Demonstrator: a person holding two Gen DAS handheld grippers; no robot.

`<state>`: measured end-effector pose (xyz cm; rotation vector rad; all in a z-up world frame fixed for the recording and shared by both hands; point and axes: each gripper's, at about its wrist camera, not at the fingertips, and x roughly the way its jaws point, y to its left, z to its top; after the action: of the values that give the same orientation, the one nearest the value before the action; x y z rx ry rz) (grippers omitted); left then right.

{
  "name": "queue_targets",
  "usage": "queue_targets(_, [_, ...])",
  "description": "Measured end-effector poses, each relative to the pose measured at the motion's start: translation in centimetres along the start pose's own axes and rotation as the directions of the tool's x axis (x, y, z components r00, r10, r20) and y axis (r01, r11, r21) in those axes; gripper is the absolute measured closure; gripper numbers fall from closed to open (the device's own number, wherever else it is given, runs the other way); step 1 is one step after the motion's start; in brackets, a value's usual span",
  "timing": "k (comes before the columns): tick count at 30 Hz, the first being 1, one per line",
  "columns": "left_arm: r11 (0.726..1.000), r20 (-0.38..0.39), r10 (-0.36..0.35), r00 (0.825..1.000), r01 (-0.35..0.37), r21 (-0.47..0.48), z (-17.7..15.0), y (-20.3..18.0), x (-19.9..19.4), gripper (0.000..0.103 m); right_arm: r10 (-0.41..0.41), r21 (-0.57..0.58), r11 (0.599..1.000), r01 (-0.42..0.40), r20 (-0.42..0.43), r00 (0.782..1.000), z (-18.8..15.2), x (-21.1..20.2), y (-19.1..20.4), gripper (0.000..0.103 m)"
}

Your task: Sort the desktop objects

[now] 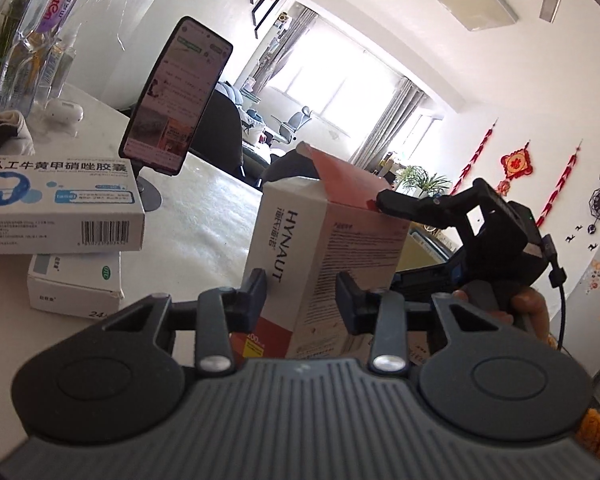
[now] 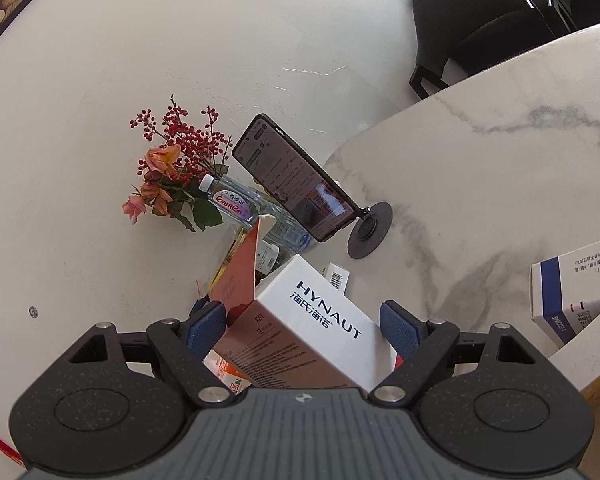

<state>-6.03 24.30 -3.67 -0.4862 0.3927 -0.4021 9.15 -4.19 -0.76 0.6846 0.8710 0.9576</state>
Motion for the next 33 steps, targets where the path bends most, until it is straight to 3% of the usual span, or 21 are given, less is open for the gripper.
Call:
queue_targets(7, [0.993,-0.02,0.101,0.995,-0.1,0.068,0.0,-0.2,1.3,0.066,-0.038,-0.112,0.993,0.033,-0.04,0.998,-0.8,0.4,0.8,0.019])
queue_targets(11, [0.975,-0.047,0.203,0.978,-0.198,0.103,-0.4,0.2,2.2,0.079,-0.105,-0.159,0.983,0.095,-0.058,0.993,-1.3,1.3,0.8,0.018])
queue_targets(17, [0.944,-0.061,0.301,0.952,-0.288,0.164,-0.9,0.6,2.3,0.084,-0.135,-0.095,0.988,0.124,-0.122,0.983,-2.4,3.0,-0.7,0.018])
queue_targets(21, [0.942,-0.056,0.302,0.952,-0.289,0.169,-1.0,0.5,2.1,0.084,-0.152,-0.075,0.987,0.141,-0.167,0.974,-3.3,4.7,-0.8,0.019])
queue_targets(22, [0.947,-0.054,0.292,0.955,-0.281,0.153,-1.0,0.7,2.0,0.084,-0.145,-0.063,0.989,0.135,-0.177,0.974,-3.5,5.2,-0.9,0.02])
queue_targets(26, [0.961,-0.056,0.267,0.962,-0.262,0.091,-0.4,1.4,1.2,0.084,-0.12,0.002,0.992,0.123,-0.2,0.972,-3.9,6.7,-1.1,0.051])
queue_targets(33, [0.961,-0.073,0.271,0.96,-0.266,0.075,-0.2,1.1,0.6,0.076,-0.169,0.021,0.984,0.176,-0.188,0.967,-2.8,5.9,0.0,0.058])
